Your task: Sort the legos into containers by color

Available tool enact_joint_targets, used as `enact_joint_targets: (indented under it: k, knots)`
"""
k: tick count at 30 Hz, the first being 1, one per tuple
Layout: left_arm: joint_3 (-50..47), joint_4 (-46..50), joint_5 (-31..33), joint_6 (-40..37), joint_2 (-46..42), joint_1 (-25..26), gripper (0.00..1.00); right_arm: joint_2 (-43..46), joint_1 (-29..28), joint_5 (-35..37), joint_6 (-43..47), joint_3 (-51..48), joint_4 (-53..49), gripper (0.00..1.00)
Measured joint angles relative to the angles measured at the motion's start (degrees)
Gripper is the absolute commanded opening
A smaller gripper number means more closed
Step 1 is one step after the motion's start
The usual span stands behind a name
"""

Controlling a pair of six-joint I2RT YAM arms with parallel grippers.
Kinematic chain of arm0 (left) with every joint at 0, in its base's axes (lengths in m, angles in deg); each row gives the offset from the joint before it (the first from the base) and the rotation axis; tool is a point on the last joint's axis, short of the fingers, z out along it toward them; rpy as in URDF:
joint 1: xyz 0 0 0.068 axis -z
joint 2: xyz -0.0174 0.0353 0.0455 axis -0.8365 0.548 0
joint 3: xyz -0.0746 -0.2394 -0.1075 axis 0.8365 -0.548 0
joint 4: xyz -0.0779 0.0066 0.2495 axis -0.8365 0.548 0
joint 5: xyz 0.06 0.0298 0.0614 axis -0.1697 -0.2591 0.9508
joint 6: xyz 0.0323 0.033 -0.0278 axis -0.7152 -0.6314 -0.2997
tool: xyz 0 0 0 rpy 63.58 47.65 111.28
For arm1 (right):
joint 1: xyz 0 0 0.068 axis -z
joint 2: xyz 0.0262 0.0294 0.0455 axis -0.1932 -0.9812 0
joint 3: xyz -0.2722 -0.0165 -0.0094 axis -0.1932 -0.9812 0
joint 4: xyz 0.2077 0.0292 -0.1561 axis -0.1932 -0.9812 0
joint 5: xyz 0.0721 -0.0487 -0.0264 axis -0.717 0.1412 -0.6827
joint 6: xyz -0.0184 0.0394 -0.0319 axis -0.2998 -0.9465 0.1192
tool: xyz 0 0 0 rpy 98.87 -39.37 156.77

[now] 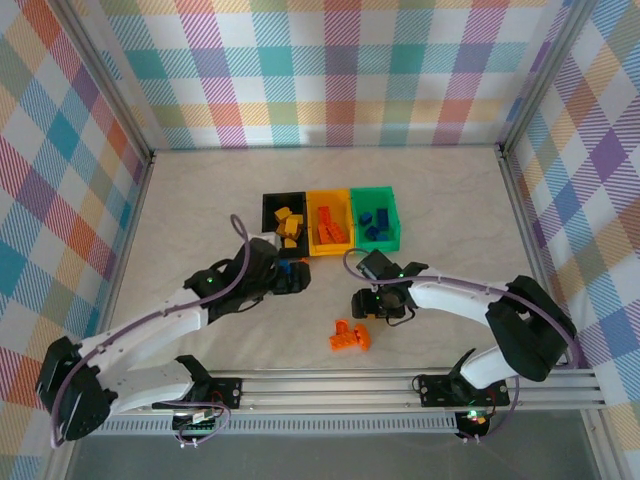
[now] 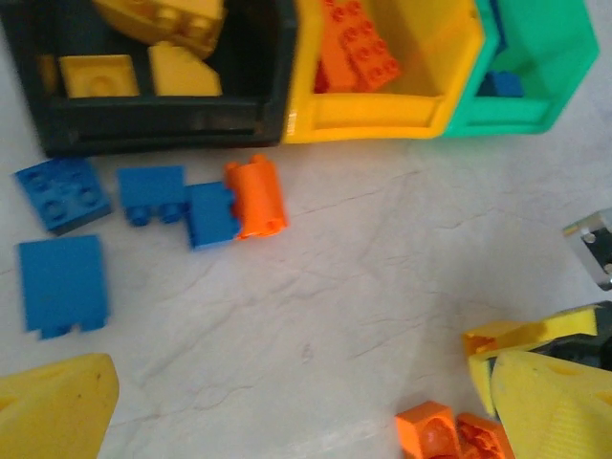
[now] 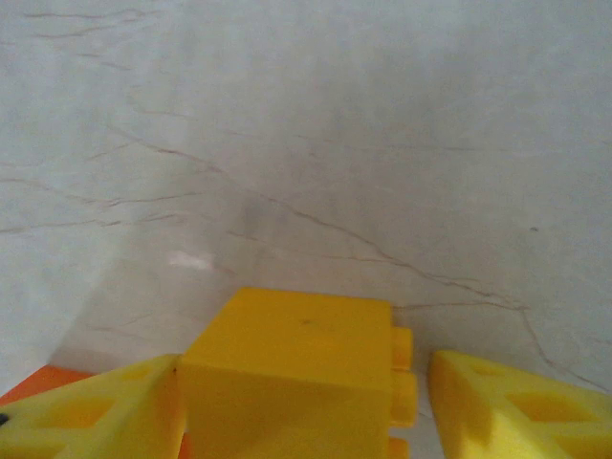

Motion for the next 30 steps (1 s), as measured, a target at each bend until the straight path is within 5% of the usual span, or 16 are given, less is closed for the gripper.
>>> enact_joint_targets:
  k: [8, 16, 30]
  knots:
    - [-3.48, 5.27, 6.6, 3.67, -7.72, -0.04, 1.0, 0.28, -0.2, 1.49, 0.57, 1.7, -1.55, 0.4]
    - [-4.57, 12.0, 13.27, 8.02, -12.52, -0.09, 1.0, 0.37, -0.2, -0.2, 6.25, 16.44, -4.13, 0.38]
    - [-6.4, 15.21, 13.99, 10.27, -15.82, -1.42, 1.0, -34.64, 0.26, -4.39, 11.15, 62.23, -4.57, 0.44]
